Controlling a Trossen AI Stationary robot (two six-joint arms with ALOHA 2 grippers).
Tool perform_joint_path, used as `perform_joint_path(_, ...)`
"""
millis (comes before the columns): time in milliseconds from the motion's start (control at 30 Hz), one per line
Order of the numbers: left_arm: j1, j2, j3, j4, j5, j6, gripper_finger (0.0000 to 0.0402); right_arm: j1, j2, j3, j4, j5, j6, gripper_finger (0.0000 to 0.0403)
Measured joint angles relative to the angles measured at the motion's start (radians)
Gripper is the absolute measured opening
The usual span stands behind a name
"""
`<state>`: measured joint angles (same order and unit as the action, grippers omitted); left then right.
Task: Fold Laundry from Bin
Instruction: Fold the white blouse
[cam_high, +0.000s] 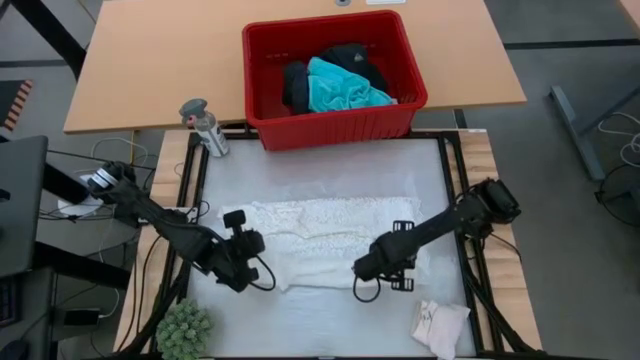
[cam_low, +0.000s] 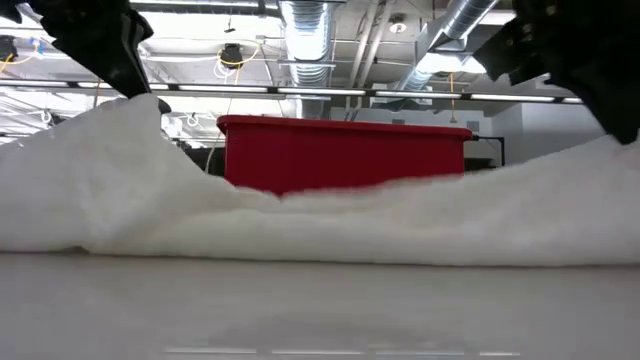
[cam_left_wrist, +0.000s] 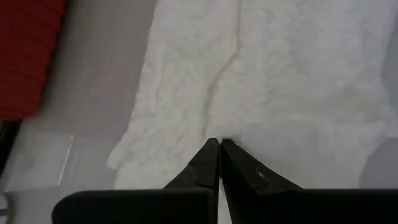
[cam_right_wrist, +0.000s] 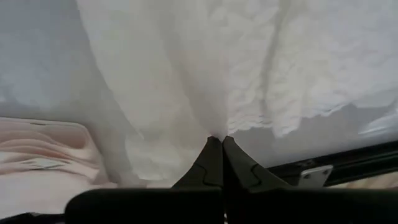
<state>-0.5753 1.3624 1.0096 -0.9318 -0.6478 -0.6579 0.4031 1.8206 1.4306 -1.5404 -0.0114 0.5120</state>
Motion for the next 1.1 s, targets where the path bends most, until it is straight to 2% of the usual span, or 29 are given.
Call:
perform_joint_path(133,0.018,-0.034,0.0,-0.027,-0.042,-0.021,0.0,-0.047,0.0,-0.063,0.007,0.003,-0.045,0.0014)
perform_joint_path(333,0.05,-0.059,0.0,-0.023,-0.045,0.01,0.0,-0.086,0.0,-0.144,0.065,0.001,-0.111,0.0014)
perform_joint_path(500,0.073,-0.059,-0.059,0.022,-0.033,0.013,0.0,-0.11,-0.001,-0.155,0.111,0.003,-0.137,0.0014)
perform_joint_path(700,0.086,-0.06,-0.141,0.031,-0.02,-0.065,0.0,-0.151,-0.002,-0.155,0.109,0.01,-0.202,0.0014)
perform_joint_path(933,0.104,-0.061,-0.166,0.019,-0.026,-0.114,0.0,-0.207,-0.002,-0.173,0.115,0.009,-0.292,0.0014)
perform_joint_path(1100,0.121,-0.061,-0.167,-0.006,-0.036,-0.131,0.0,-0.237,-0.002,-0.232,0.12,-0.052,-0.315,0.0023)
